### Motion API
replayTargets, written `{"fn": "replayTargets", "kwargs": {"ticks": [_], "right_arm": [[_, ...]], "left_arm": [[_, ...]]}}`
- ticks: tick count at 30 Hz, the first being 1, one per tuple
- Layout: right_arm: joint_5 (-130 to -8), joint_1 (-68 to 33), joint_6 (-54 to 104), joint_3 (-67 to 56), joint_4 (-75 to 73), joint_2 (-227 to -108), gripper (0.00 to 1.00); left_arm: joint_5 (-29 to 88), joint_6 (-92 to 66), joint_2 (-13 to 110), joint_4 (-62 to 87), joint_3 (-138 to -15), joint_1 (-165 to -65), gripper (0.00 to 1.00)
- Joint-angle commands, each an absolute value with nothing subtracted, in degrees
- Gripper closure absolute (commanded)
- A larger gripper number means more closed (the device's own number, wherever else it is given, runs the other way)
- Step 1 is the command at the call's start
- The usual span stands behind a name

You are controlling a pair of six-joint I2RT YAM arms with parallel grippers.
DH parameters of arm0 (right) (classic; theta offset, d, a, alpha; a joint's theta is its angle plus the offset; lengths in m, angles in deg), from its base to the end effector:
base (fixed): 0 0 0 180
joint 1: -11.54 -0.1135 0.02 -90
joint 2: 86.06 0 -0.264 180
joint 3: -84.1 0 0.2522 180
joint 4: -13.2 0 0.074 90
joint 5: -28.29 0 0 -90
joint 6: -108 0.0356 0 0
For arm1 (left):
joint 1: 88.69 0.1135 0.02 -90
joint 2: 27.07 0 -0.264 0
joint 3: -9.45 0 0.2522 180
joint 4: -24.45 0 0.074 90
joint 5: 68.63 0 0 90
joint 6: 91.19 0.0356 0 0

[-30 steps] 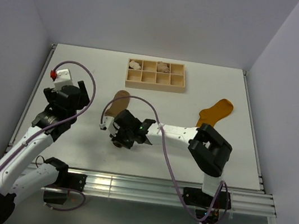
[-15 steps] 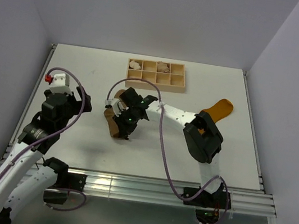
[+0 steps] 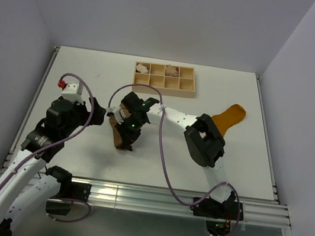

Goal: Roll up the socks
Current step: Roll the sock at the center of the board.

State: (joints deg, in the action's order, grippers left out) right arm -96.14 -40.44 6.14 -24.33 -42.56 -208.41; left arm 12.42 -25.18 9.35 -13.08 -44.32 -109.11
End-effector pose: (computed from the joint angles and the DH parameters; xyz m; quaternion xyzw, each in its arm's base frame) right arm 0.2564 0.3606 0.1789 -0.5414 0.7704 0.3314 0.0584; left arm 0.1432 -0.0474 0.3078 -0.0701 0.8158 -0.1564 0.5524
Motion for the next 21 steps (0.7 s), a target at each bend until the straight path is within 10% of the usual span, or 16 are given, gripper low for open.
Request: {"fn": "replayTargets", "kwargs": {"ticks": [1, 21], "right_arm": [[-97.91, -40.84, 5.17, -27.56, -45.73, -211.21, 0.99], [-90.89, -38.91, 5.88, -35.3, -49.16, -220.97, 0.98]], "left_arm": [[24.23, -24.39, 9.14, -10.5, -43.33, -109.08, 0.08], [28.23, -32.91, 9.22, -8.65, -39.03, -113.46, 0.11]]}}
